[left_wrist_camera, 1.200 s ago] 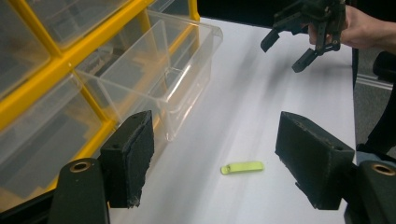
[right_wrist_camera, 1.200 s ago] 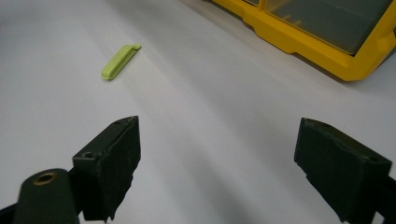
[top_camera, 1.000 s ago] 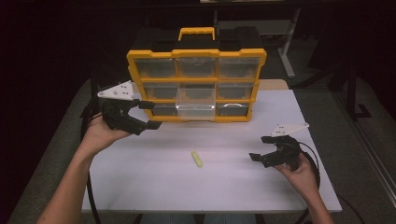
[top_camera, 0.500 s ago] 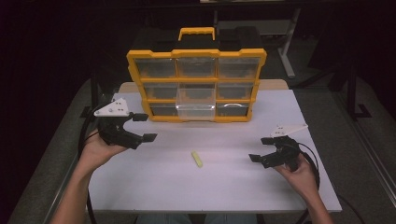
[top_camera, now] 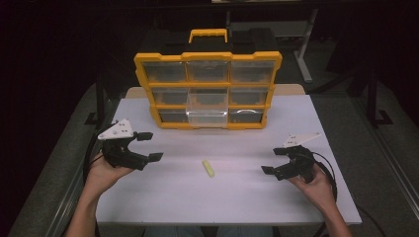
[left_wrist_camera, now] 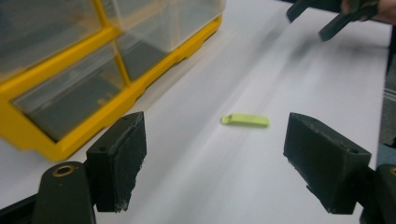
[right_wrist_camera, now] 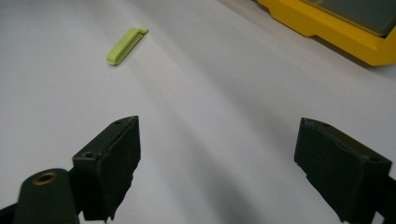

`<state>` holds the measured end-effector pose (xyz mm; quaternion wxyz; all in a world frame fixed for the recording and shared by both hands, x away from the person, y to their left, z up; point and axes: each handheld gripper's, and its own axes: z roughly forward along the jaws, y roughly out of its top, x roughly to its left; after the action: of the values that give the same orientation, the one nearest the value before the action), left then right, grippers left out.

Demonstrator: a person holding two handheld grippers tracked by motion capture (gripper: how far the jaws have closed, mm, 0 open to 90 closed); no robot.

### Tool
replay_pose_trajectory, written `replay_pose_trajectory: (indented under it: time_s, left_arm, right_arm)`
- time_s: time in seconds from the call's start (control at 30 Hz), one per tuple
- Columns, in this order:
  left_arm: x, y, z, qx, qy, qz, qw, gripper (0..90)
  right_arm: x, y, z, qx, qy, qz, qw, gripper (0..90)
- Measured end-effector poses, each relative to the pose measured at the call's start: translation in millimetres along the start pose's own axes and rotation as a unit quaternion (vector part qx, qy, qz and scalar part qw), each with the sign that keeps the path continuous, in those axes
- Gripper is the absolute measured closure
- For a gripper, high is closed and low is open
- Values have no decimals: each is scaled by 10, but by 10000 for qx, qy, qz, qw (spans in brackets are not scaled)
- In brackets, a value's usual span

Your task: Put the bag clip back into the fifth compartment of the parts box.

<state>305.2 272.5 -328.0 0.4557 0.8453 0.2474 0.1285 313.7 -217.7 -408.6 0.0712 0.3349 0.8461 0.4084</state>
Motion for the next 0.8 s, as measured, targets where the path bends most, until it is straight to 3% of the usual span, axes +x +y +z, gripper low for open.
replay_pose_trajectory:
  time_s: [0.47, 0.5, 0.8]
  left_arm:
    - [-64, -272, 55, 57, 127, -101, 9999, 216]
    - [-71, -305, 65, -9, 40, -117, 9999, 223]
    - [-84, -388, 92, 78, 105, -96, 9999, 220]
  right_arm:
    - [43, 54, -5, -17, 137, -98, 9999, 136]
    - [74, 93, -12, -44, 149, -83, 9998, 137]
    - [191, 296, 88, 2, 286, -233, 9993, 137]
